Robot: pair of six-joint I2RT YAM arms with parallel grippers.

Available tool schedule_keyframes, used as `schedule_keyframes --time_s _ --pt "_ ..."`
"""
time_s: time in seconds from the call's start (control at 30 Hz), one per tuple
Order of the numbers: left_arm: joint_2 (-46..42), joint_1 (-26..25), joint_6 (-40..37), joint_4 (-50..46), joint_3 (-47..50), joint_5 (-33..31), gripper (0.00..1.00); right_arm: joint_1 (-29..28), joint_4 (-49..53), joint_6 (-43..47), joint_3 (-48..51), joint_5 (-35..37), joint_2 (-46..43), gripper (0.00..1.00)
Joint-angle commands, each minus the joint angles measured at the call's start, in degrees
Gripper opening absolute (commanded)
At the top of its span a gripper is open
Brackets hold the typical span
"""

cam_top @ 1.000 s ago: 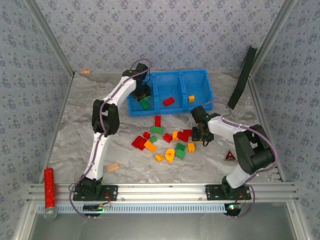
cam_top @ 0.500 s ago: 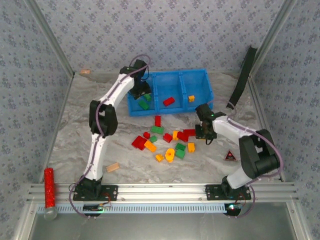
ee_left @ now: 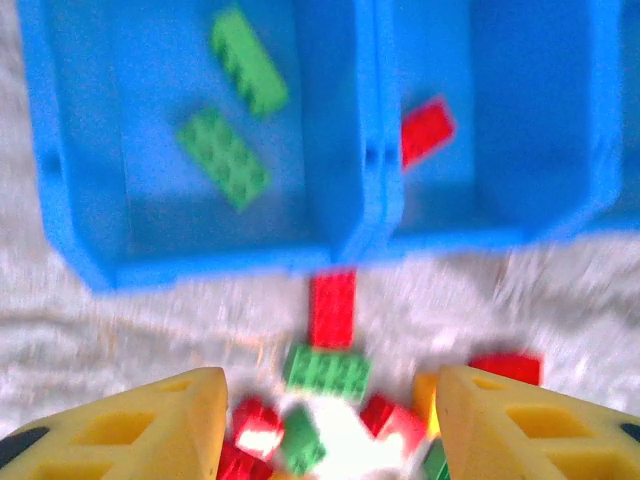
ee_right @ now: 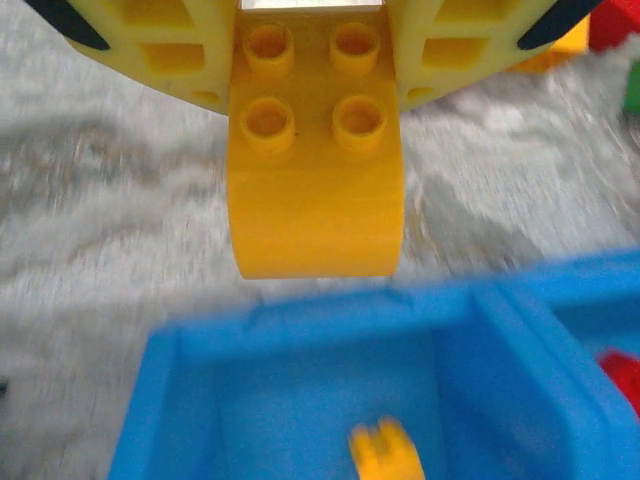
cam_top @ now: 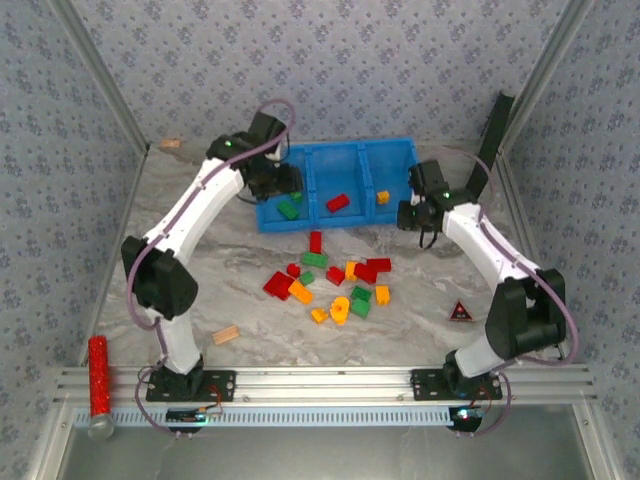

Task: Sort the legos into containers by color
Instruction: Place the lego in the container.

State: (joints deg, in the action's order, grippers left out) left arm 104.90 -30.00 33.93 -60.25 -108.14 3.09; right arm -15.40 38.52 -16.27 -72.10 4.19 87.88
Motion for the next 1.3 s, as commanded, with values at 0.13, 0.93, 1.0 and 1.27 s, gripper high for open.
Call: schedule_keyframes --time_s 0.13,0.93,1.0,1.27 --pt "-12.6 -7.4 10.2 4.4 27.4 -1.4 0.58 0.4 -1.9 7.7 -14.1 2.1 11.8 0.24" --pt "-18.5 -22.6 36.3 14.7 49.3 0.6 0.58 2.1 -3.8 10.0 -31.2 -0.8 35.0 0.30" --pt "-17.9 -23.2 38.2 15.7 49.3 0.9 0.58 2.2 -3.8 9.9 -31.3 -1.1 35.6 0.34" --pt "-15.5 -24.1 40.5 15.0 47.6 0.3 0.58 2.2 -5.3 9.6 -31.3 -2.9 35.2 0.51"
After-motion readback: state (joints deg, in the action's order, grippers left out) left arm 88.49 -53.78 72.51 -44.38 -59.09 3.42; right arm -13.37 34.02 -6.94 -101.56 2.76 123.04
